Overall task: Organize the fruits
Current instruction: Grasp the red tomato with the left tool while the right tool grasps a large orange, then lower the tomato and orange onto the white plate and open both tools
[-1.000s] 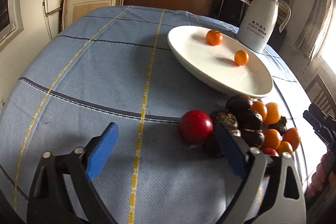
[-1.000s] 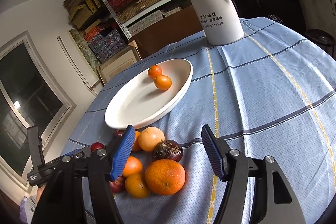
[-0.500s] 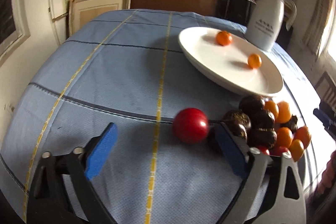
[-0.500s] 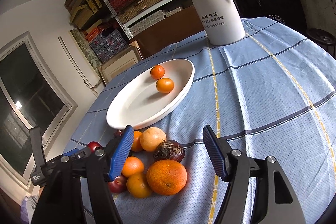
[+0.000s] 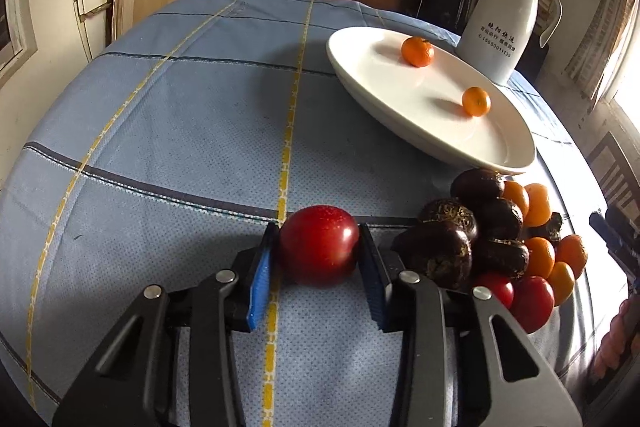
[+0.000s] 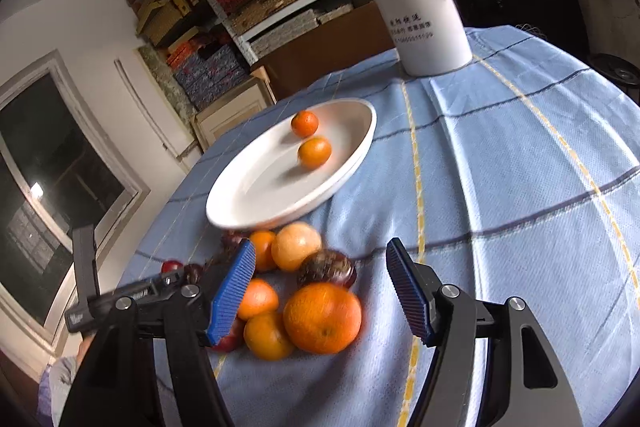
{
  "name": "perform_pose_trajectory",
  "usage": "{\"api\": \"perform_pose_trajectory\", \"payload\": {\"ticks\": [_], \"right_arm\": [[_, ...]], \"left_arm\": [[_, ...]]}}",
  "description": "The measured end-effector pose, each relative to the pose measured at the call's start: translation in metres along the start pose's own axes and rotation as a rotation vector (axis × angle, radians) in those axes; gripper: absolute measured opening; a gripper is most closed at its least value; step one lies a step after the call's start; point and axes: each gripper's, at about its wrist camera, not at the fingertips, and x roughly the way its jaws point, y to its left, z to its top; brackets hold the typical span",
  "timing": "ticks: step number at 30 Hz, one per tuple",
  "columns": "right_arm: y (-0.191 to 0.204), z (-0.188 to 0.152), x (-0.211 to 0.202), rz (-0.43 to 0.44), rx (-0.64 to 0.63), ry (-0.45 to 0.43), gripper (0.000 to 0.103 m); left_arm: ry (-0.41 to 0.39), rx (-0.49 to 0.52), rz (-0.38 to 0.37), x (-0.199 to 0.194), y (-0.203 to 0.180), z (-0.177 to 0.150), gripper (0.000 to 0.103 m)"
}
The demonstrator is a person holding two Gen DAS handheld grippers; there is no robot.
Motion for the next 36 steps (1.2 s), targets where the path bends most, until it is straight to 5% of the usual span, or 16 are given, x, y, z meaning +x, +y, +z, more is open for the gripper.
{"api": "perform_pose_trajectory", "payload": {"ticks": [7,15,23,30,36], "right_arm": [[-0.007,-0.015,0.003,0.031,0.036,0.103,0.050],[-0.012,-0.020,0.023,0.015,0.065,0.222,0.052],[-0.017,-0.019,0.017,0.050,0.088,0.196,0.046],[-0.011,-0.016,0.007,0.081,0.068,0.128,0.046],[0.023,0.026,0.004,0.053,-0.045,0.058,0.046]], "left_arm": [[-0.003,-0.006,0.000,-0.001,0.001,-0.002,0.039],[-0.001,-0.005,0.001,-0.001,0.001,-0.002,0.039],[-0.010,-0.016,-0.013,-0.003,0.003,-0.002,0.038],[-0.129,-0.009,-0.021,-0.031,-0.002,-0.001,0.038],[-0.147,0.026,-0.069,-0.036,-0.026,0.031,0.038]]}}
